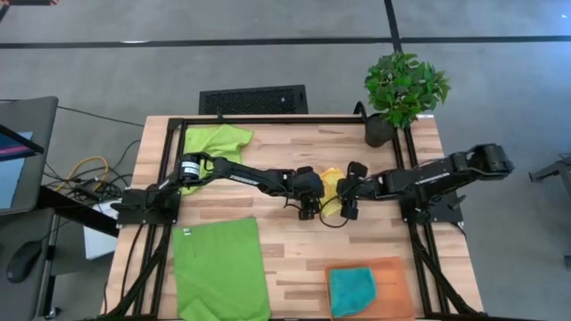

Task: Fold microfiber towels
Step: Fold the yellow microfiber towel

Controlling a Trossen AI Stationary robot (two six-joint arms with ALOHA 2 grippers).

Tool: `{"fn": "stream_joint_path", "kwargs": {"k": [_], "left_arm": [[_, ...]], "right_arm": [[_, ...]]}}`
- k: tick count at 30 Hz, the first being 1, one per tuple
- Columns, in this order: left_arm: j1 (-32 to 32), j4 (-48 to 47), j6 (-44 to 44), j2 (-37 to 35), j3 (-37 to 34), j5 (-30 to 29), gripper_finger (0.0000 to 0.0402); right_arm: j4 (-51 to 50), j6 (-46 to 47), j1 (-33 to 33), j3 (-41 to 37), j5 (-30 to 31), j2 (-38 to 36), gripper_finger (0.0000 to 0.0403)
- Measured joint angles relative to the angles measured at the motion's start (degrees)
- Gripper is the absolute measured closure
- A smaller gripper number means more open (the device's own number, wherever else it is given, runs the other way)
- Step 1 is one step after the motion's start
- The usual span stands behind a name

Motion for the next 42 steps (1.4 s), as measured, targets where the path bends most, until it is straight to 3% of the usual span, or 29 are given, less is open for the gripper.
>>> {"fn": "stream_joint_path", "kwargs": {"k": [6,15,25,33,42], "left_arm": [[0.0,-0.2,0.0,0.0,0.0,0.0,0.0203],[0.0,-2.8,-0.1,0.0,0.2,0.0,0.0203],[0.0,-2.6,0.2,-0.1,0.1,0.0,0.0203],[-0.9,-2.9,7.7,-0.4,0.1,-0.4,0.0203],[-2.9,-3.6,14.4,-2.7,-0.1,-1.4,0.0203]], "right_arm": [[0.3,0.1,-2.2,0.0,4.5,2.0,0.0177],[-1.7,4.6,-3.0,0.0,12.0,-1.1,0.0177],[-6.8,7.1,-0.1,0.7,11.9,-10.2,0.0177],[-7.8,7.1,4.0,1.4,11.7,-19.6,0.0177],[-8.3,7.2,7.4,1.4,11.6,-21.4,0.0177]]}}
